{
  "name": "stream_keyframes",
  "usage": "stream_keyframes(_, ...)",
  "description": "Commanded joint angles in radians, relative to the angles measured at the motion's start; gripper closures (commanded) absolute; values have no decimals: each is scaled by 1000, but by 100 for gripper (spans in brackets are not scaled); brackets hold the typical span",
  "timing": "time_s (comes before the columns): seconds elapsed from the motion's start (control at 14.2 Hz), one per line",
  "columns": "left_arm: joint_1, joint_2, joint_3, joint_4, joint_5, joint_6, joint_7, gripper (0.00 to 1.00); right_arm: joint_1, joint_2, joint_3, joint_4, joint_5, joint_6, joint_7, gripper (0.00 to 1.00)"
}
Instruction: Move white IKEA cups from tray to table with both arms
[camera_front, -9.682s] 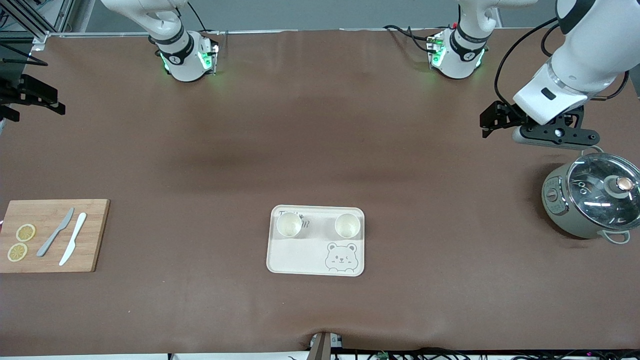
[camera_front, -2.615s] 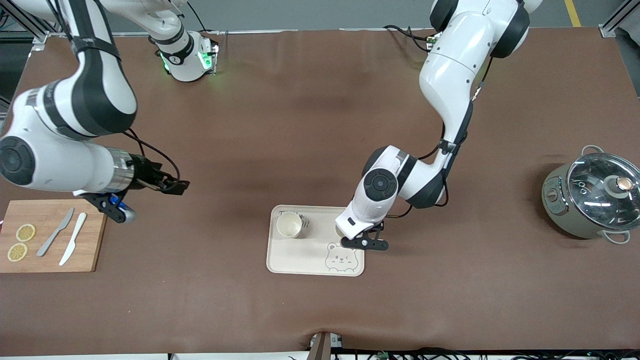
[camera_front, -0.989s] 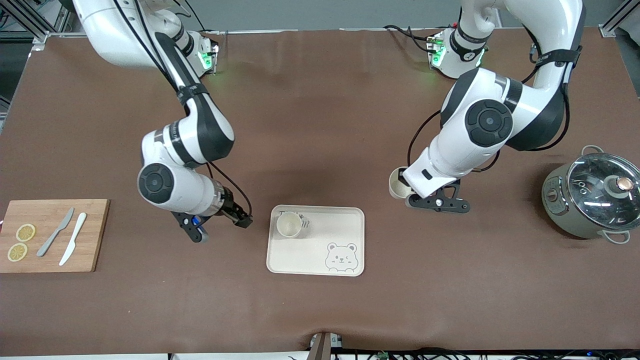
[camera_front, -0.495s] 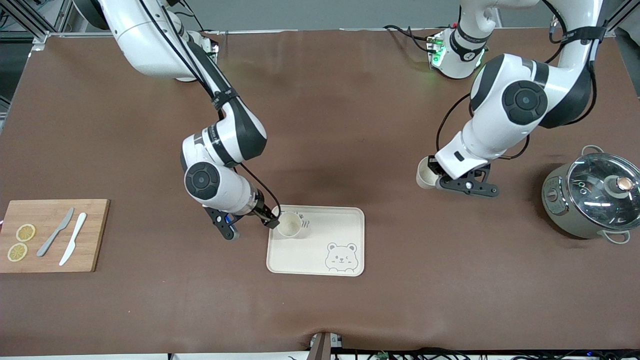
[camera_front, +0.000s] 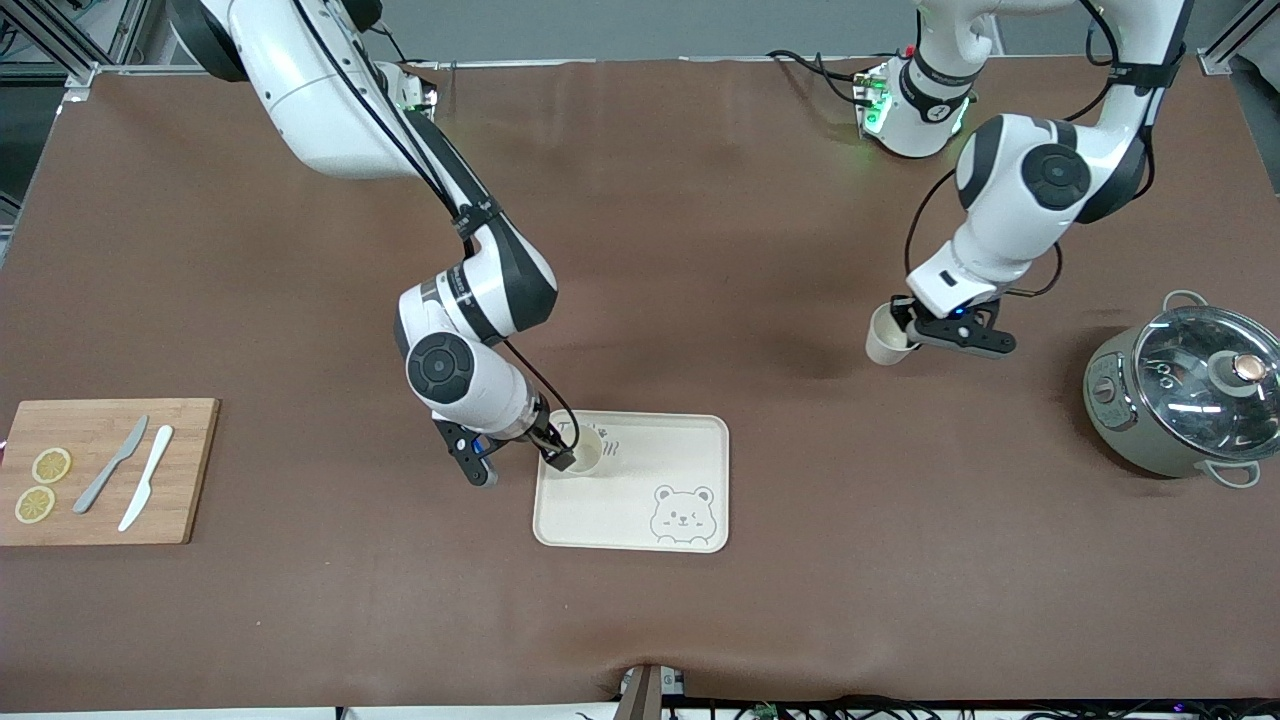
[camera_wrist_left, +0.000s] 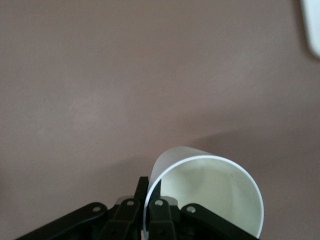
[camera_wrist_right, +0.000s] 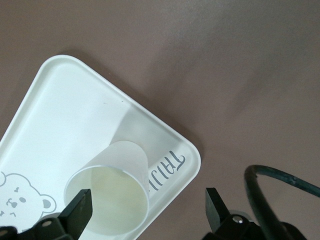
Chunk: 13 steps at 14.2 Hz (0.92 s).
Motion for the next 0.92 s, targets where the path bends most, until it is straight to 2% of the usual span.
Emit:
stream_keyframes(0.0,74,-80,-11,-92,-119,30,186,100,14,49,1,65,-19,-4,40,0)
stream_keyframes(0.14,116,-77,-10,-126,-247,51,349,100,17,51,1,65,-19,4,50,3)
stream_keyframes(0.28,125,-64,-7,-143,-308,61,444,100,26,56,1,60,-20,10,54,12)
stream_keyframes(0.35,125,-54,-5,-155,-308,76,451,100,27,57,1,57,-23,10,54,32)
stream_keyframes(0.42,125,-47,-5,-163,-308,88,451,100,27,60,1,57,-22,11,56,44)
stream_keyframes(0.64,125,-2,-2,-184,-308,146,480,100,37,68,1,56,-31,11,69,45)
stream_keyframes(0.71,125,23,-2,-196,-308,191,494,100,37,71,2,56,-34,13,71,50)
stream_keyframes(0.85,125,93,0,-201,-306,272,515,100,39,77,2,60,-34,16,74,76)
